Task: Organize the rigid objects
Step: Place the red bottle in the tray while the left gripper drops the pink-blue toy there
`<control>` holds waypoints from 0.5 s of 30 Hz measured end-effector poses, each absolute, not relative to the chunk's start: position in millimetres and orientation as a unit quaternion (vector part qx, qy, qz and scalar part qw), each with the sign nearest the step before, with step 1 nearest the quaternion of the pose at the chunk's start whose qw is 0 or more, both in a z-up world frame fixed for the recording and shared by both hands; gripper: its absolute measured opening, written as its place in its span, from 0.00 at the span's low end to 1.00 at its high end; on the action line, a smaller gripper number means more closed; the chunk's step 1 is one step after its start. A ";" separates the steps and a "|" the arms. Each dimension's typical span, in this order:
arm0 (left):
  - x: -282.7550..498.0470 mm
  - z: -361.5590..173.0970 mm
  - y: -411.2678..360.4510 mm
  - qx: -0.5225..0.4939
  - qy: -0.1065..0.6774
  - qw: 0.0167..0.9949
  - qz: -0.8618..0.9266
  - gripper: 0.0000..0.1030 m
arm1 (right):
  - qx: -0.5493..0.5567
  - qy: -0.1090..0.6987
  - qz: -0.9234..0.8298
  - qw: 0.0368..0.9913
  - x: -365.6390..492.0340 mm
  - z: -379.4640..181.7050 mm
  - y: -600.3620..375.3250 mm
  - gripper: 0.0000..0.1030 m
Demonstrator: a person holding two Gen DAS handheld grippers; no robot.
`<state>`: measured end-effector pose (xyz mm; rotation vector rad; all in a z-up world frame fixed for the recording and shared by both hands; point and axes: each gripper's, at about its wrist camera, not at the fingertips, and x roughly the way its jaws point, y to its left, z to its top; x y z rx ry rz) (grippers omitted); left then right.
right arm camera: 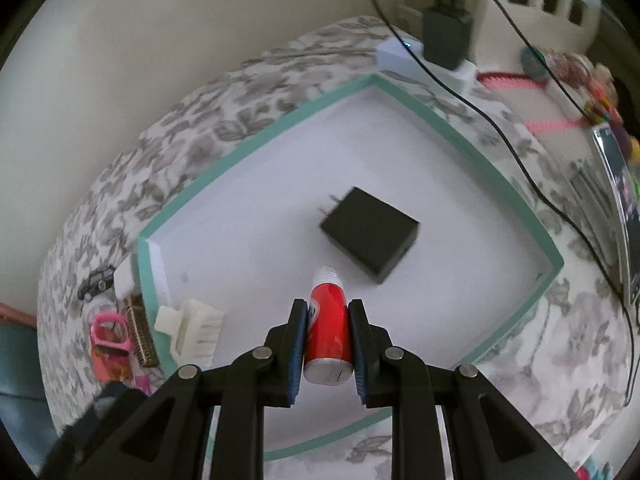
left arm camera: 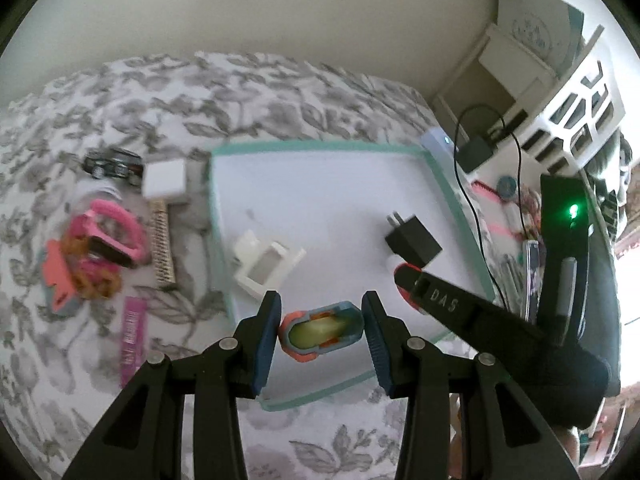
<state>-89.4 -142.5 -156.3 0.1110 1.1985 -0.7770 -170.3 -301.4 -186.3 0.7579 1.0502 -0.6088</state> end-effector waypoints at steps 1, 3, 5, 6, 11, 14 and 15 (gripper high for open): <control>-89.2 -159.9 -144.1 0.048 0.554 0.749 -0.359 0.42 | 0.351 0.482 -0.282 0.752 -171.8 -187.6 -303.9 0.22; -86.0 -166.5 -145.7 0.036 0.565 0.741 -0.361 0.42 | 0.352 0.486 -0.289 0.746 -174.2 -190.8 -306.7 0.22; -82.8 -172.1 -145.4 0.027 0.570 0.740 -0.357 0.41 | 0.359 0.490 -0.287 0.741 -175.4 -195.4 -308.7 0.22; -81.6 -172.9 -145.5 0.024 0.569 0.741 -0.356 0.41 | 0.361 0.492 -0.286 0.739 -175.5 -197.1 -308.4 0.22; -76.4 -175.4 -143.6 0.022 0.567 0.747 -0.347 0.46 | 0.359 0.511 -0.281 0.728 -171.5 -205.9 -304.7 0.21; -73.4 -176.1 -141.9 0.025 0.565 0.752 -0.337 0.54 | 0.360 0.508 -0.281 0.731 -171.3 -206.9 -305.1 0.22; -72.0 -176.4 -140.9 0.024 0.566 0.753 -0.335 0.56 | 0.359 0.508 -0.282 0.730 -171.4 -206.6 -304.9 0.22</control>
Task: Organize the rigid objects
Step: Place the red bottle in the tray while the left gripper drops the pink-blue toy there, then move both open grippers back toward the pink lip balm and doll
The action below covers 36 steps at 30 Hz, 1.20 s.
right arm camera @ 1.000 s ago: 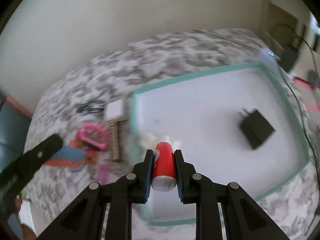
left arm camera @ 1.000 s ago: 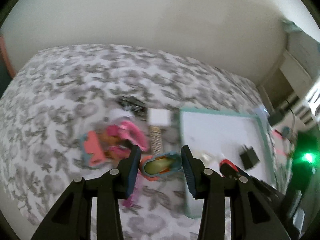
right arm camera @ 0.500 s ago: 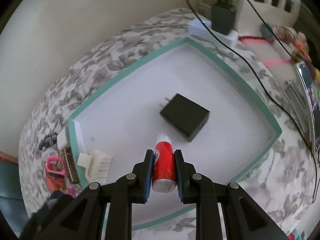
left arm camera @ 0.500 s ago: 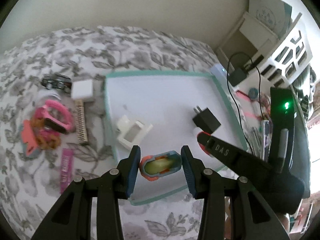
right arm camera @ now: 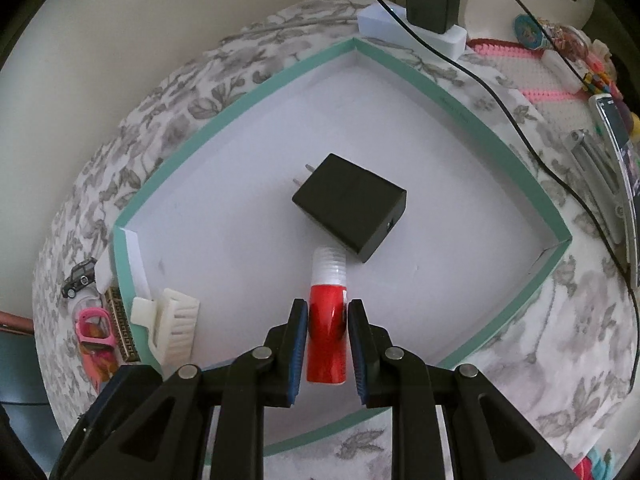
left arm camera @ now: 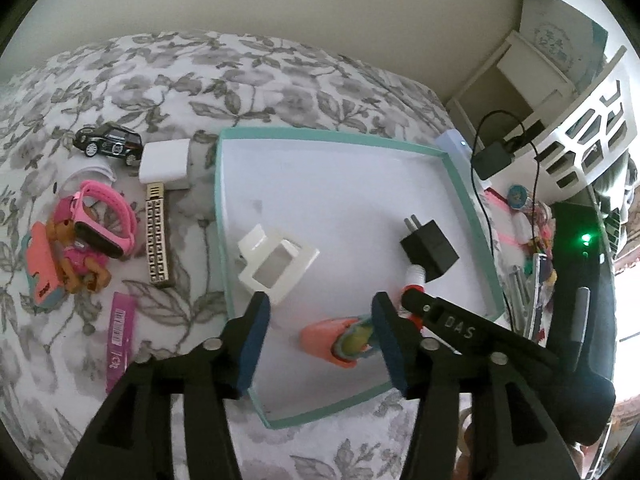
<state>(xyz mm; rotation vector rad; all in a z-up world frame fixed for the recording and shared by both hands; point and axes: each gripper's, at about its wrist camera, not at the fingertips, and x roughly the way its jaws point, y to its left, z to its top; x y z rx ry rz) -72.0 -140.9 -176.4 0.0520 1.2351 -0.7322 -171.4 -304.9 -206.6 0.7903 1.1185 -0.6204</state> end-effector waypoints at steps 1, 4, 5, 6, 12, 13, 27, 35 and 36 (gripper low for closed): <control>-70.9 -176.4 -139.6 0.022 0.566 0.753 -0.334 0.58 | 0.359 0.508 -0.283 0.730 -171.4 -206.6 -304.9 0.22; -68.3 -173.7 -136.6 0.023 0.562 0.760 -0.327 0.65 | 0.356 0.513 -0.287 0.727 -171.7 -207.3 -304.1 0.23; -67.2 -172.6 -135.8 0.024 0.559 0.763 -0.324 0.70 | 0.354 0.514 -0.287 0.727 -169.2 -208.8 -304.6 0.25; -66.0 -170.9 -134.4 0.024 0.555 0.766 -0.322 0.71 | 0.353 0.515 -0.288 0.726 -169.0 -209.3 -304.7 0.27; -57.0 -162.2 -121.8 0.034 0.535 0.794 -0.286 0.79 | 0.343 0.502 -0.297 0.736 -170.7 -201.9 -305.8 0.47; -55.5 -160.9 -119.5 0.035 0.532 0.798 -0.280 0.80 | 0.340 0.498 -0.299 0.740 -171.0 -199.3 -305.7 0.53; -6.6 -154.1 -47.5 0.025 0.520 0.846 -0.115 0.92 | 0.248 0.444 -0.273 0.816 -149.8 -162.7 -273.8 0.94; 26.5 -169.4 20.5 -0.006 0.551 0.834 -0.013 0.92 | 0.170 0.441 -0.172 0.864 -120.9 -147.7 -210.6 0.98; 28.4 -171.2 28.5 -0.013 0.554 0.832 -0.002 0.92 | 0.164 0.441 -0.157 0.868 -117.6 -147.1 -202.5 0.98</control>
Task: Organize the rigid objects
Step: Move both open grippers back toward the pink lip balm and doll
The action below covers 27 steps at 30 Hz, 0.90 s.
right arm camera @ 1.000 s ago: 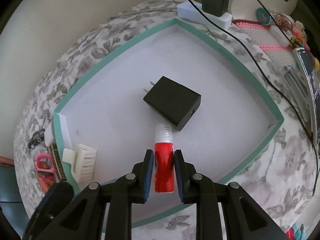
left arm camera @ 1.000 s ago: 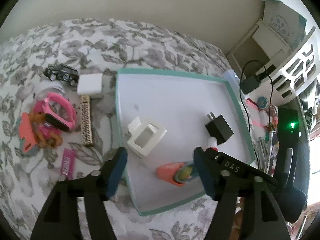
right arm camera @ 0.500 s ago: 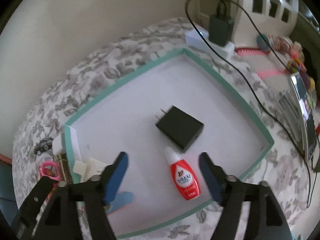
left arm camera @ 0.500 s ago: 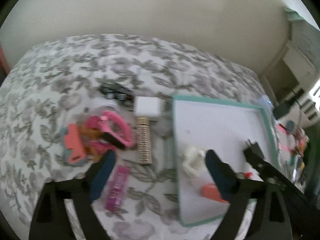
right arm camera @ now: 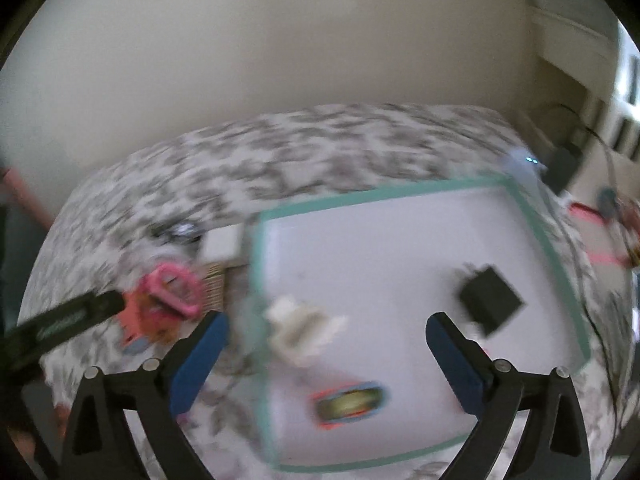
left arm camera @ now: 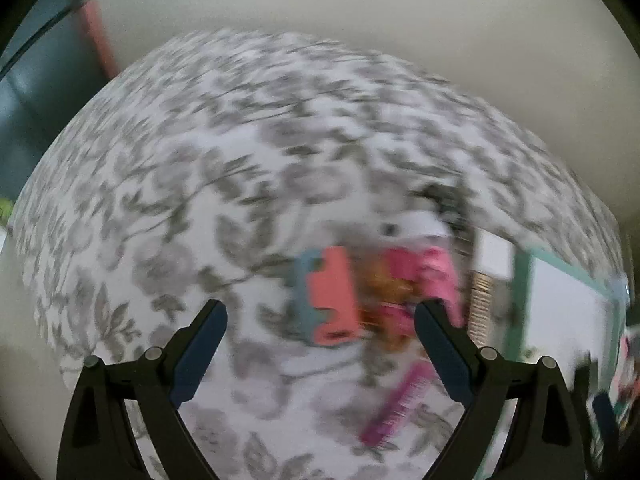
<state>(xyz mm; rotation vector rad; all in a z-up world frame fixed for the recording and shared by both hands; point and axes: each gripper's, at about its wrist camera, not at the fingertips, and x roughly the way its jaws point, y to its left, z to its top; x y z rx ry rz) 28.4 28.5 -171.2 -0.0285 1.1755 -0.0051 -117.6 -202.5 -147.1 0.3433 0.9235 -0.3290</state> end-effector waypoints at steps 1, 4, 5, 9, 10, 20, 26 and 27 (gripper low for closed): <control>31.9 -173.5 38.7 -0.025 0.558 0.829 0.011 0.93 | 0.156 0.440 -0.144 0.872 -115.1 -146.6 -193.4 0.99; 35.6 -176.6 58.8 -0.043 0.564 0.824 0.041 0.94 | 0.134 0.443 -0.110 0.879 -107.7 -146.3 -170.3 0.99; 36.0 -177.1 63.2 -0.046 0.566 0.822 0.048 0.94 | 0.129 0.446 -0.100 0.880 -105.1 -147.3 -163.5 0.99; 38.5 -181.5 72.0 -0.051 0.576 0.813 0.064 0.94 | 0.128 0.469 -0.048 0.873 -96.1 -158.2 -140.8 0.99; 38.2 -183.4 72.2 -0.051 0.581 0.810 0.062 0.94 | 0.126 0.475 -0.042 0.870 -94.1 -161.5 -136.8 0.99; 34.9 -184.4 79.2 -0.051 0.592 0.801 0.073 0.94 | 0.027 0.525 0.064 0.848 -81.5 -194.0 -86.5 0.98; 36.6 -191.8 86.0 -0.066 0.606 0.788 0.082 0.94 | 0.024 0.558 0.085 0.825 -78.3 -217.4 -88.9 0.95; 36.5 -192.8 86.8 -0.069 0.609 0.786 0.083 0.94 | 0.027 0.561 0.090 0.823 -78.1 -219.5 -90.5 0.94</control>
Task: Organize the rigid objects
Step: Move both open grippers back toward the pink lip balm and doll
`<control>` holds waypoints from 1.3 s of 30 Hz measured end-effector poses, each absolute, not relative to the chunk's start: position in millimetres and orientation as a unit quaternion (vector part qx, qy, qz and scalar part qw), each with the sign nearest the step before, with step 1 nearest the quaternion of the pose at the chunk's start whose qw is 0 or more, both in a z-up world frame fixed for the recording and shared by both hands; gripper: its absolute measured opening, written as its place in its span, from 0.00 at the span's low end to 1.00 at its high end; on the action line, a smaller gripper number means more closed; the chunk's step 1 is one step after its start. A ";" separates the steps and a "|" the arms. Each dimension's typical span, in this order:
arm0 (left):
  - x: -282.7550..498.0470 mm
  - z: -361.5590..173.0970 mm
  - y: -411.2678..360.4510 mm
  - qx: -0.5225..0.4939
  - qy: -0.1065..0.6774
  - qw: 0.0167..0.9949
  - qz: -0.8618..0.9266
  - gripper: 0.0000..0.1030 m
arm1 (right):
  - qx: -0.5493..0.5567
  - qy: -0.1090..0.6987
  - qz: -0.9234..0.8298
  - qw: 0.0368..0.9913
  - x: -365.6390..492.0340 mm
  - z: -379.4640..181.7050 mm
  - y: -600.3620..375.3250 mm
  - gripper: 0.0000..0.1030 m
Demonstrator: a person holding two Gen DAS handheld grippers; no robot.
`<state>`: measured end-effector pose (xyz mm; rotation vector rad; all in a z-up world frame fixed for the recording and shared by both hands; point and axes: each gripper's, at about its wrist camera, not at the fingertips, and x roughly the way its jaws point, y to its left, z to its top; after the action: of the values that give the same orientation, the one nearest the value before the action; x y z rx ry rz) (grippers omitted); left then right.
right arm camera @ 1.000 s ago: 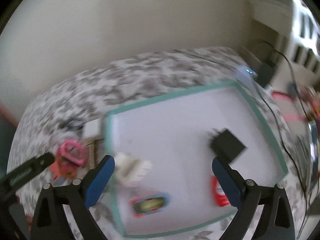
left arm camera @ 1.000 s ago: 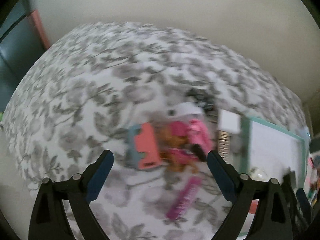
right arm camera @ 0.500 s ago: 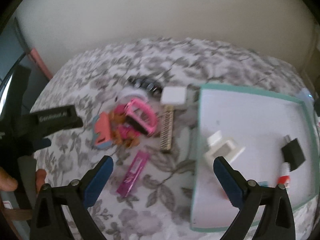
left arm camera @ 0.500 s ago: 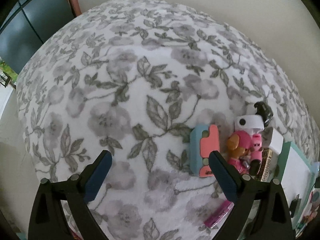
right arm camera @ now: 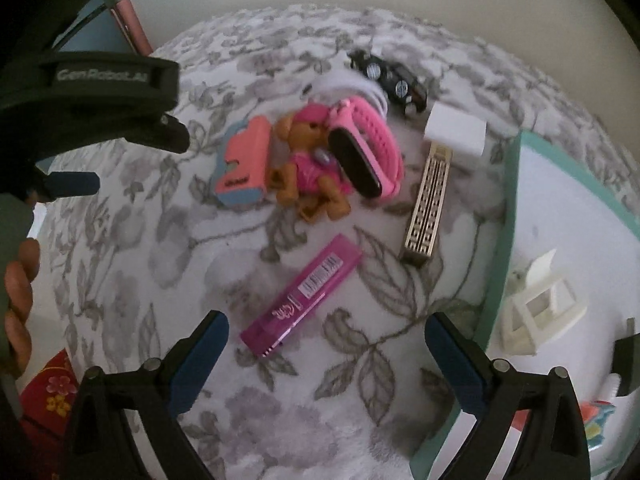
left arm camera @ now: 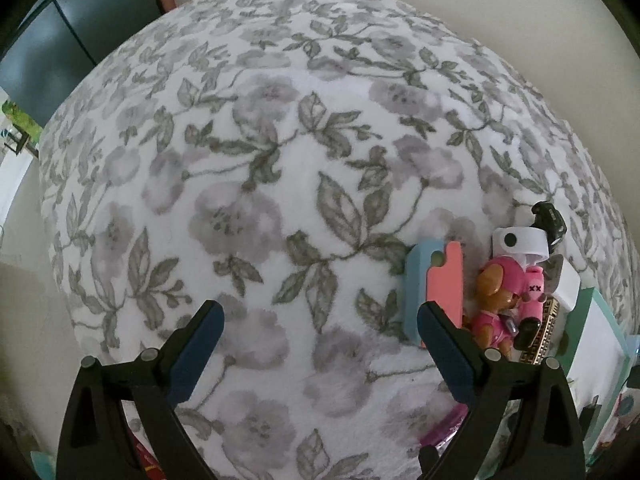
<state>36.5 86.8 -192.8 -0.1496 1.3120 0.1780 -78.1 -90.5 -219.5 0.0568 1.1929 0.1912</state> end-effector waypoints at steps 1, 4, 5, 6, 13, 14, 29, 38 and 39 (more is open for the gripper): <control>36.0 -193.1 87.3 -0.073 0.609 0.785 0.083 0.94 | 0.025 0.563 0.095 0.820 -78.1 -221.5 -92.1 0.93; 34.6 -191.4 88.0 -0.077 0.608 0.786 0.081 0.94 | 0.007 0.565 0.103 0.819 -80.6 -224.1 -88.6 0.93; 34.5 -190.9 88.1 -0.078 0.607 0.787 0.079 0.94 | 0.001 0.565 0.106 0.818 -81.1 -224.6 -87.2 0.92; 34.2 -190.8 88.2 -0.080 0.607 0.787 0.078 0.94 | -0.004 0.565 0.114 0.817 -83.0 -224.7 -84.2 0.91; 32.8 -196.7 87.9 -0.093 0.618 0.777 0.077 0.94 | -0.025 0.552 0.139 0.822 -90.1 -229.3 -84.3 0.86; 33.2 -197.6 87.5 -0.093 0.619 0.776 0.077 0.94 | -0.028 0.551 0.138 0.823 -89.7 -229.5 -84.0 0.86; 62.2 -211.4 64.0 -0.082 0.620 0.780 0.032 0.94 | -0.055 0.532 0.125 0.835 -50.8 -229.6 -79.8 0.86; 77.9 -216.4 32.2 -0.028 0.594 0.804 0.004 0.94 | -0.049 0.531 0.114 0.838 -52.4 -228.6 -81.7 0.79; 79.5 -218.3 30.2 -0.023 0.594 0.804 0.004 0.94 | -0.047 0.531 0.111 0.839 -52.1 -228.2 -82.4 0.78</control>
<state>79.5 30.2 -218.3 -0.0503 1.2734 0.0075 -52.1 -82.4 -228.2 -0.0999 1.1235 0.2346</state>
